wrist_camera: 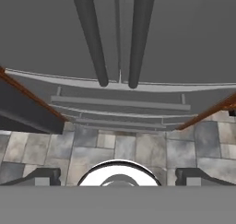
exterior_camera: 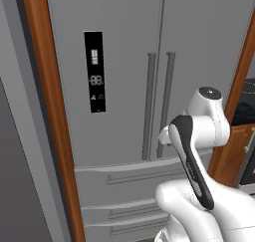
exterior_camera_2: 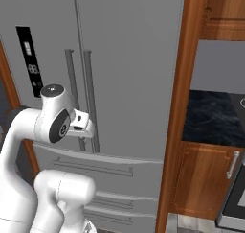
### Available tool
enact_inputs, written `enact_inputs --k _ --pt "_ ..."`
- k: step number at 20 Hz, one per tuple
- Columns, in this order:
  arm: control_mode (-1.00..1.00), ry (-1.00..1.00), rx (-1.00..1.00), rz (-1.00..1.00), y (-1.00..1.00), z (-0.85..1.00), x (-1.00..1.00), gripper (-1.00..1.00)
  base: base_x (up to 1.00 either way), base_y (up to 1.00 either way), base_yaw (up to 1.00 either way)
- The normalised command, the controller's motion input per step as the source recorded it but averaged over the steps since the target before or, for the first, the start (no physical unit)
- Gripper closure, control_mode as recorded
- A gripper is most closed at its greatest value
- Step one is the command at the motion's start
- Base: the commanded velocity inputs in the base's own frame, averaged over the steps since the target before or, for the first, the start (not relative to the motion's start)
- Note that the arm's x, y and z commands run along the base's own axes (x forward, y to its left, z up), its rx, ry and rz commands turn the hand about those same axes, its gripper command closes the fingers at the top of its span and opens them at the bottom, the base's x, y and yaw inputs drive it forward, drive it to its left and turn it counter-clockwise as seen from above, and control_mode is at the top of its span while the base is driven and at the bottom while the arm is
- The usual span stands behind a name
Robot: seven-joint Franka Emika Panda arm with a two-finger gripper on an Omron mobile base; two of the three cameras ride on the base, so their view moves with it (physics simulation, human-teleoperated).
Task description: Take the cake and cupcake from the fridge and place them on the empty tray on the dining counter.
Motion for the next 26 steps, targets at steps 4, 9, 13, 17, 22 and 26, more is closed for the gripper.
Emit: enact_inputs --k 4,9,13,17,22,26 --pt "1.00 0.00 0.00 0.00 0.00 0.00 0.00 -1.00 -0.68 0.00 0.00" --pt "1.00 0.00 0.00 0.00 0.00 0.00 0.00 -1.00 -0.54 0.00 0.00" --pt "-1.00 -0.08 0.00 0.00 0.04 0.00 -0.03 -1.00 -0.15 0.00 0.00" --pt "-1.00 -0.27 0.00 0.00 0.27 0.00 0.13 -1.00 0.00 0.00 0.00" --pt "-1.00 -0.16 0.00 0.00 0.30 0.00 0.29 -1.00 0.00 0.00 0.00" --pt "-1.00 0.00 0.02 0.02 0.00 0.00 0.69 -1.00 0.00 0.00 0.00"
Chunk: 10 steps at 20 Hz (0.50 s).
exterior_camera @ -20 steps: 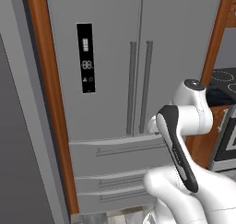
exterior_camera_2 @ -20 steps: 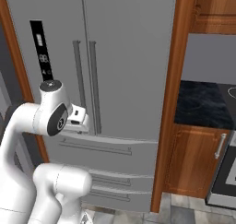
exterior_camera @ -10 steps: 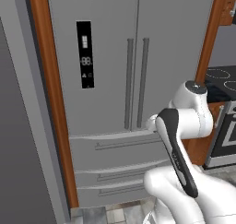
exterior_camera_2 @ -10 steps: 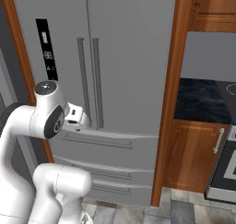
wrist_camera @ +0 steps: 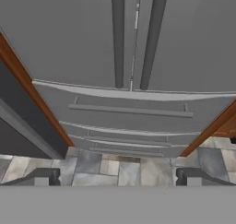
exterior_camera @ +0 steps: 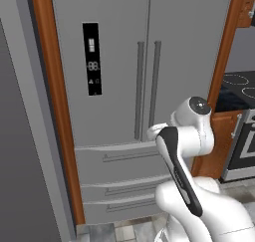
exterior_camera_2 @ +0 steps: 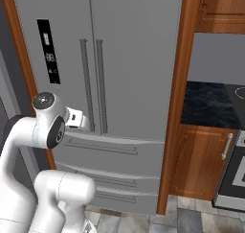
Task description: Take the cake and cupcake from the fridge and place them on the empty tray on the dining counter.
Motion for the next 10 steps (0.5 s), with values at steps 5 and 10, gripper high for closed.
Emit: enact_inputs --k 5,10 --pt "-1.00 0.00 0.01 0.00 0.11 0.00 0.58 -1.00 0.00 0.00 0.00" --pt "-1.00 -0.07 0.00 -0.01 0.29 0.08 0.41 -1.00 0.00 0.00 0.00"
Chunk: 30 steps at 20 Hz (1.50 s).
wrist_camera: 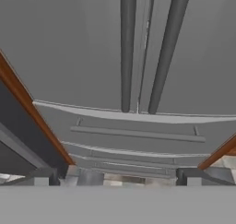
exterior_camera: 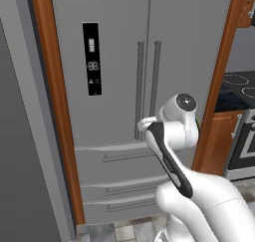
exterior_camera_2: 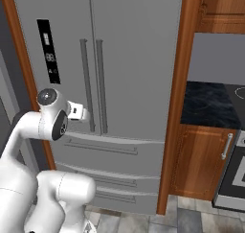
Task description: Take the cake and cupcake from the fridge and place them on the empty tray on the dining counter.
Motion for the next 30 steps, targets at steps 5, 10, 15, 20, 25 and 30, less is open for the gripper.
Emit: enact_inputs --k 5,10,15,20,25,30 --pt "-1.00 -0.04 0.00 -0.02 0.02 0.21 0.47 -1.00 0.00 0.00 0.00" --pt "-1.00 -0.10 0.00 -0.03 0.00 0.42 0.39 -1.00 0.00 0.00 0.00" --pt "-1.00 -0.10 0.01 -0.01 0.00 0.46 0.25 -1.00 0.00 0.00 0.00" --pt "-1.00 -0.13 0.02 -0.02 0.00 0.40 0.21 -1.00 0.00 0.00 0.00" --pt "-1.00 -0.15 0.00 -0.03 0.02 0.27 0.28 -1.00 0.00 0.00 0.00" --pt "-1.00 -0.05 0.00 0.00 0.02 0.00 0.56 -1.00 0.00 0.00 0.00"
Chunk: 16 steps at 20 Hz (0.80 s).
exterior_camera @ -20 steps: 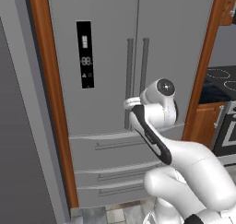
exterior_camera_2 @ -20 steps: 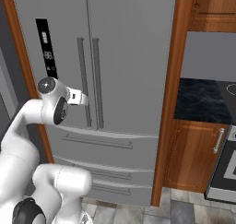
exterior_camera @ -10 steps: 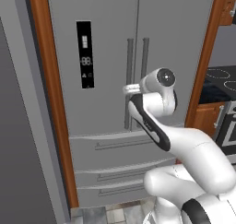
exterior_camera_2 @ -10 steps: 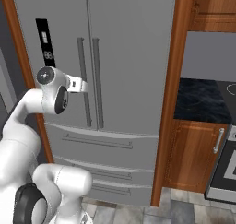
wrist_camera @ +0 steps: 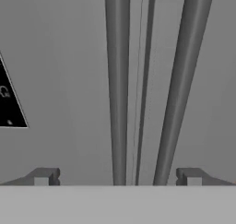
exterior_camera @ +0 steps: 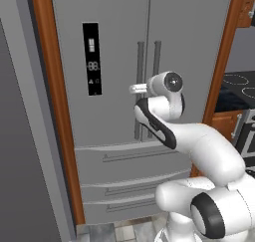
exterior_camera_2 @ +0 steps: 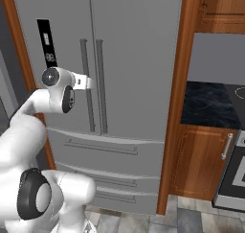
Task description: Take the cake and cupcake from the fridge and place them on the empty tray on the dining counter.
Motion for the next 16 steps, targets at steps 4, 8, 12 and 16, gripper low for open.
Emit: enact_inputs --k 4,8,12,16 --pt "-1.00 -0.03 0.00 0.00 0.00 0.00 0.61 -1.00 0.00 0.00 0.00" --pt "-1.00 -0.03 0.00 0.00 0.00 -0.01 0.60 -1.00 0.00 0.00 0.00" --pt "-1.00 -0.06 0.00 0.00 0.00 -0.13 0.58 -1.00 0.00 0.00 0.00" --pt "-1.00 -0.09 0.01 0.00 0.01 -0.23 0.58 -1.00 0.00 0.00 0.00"
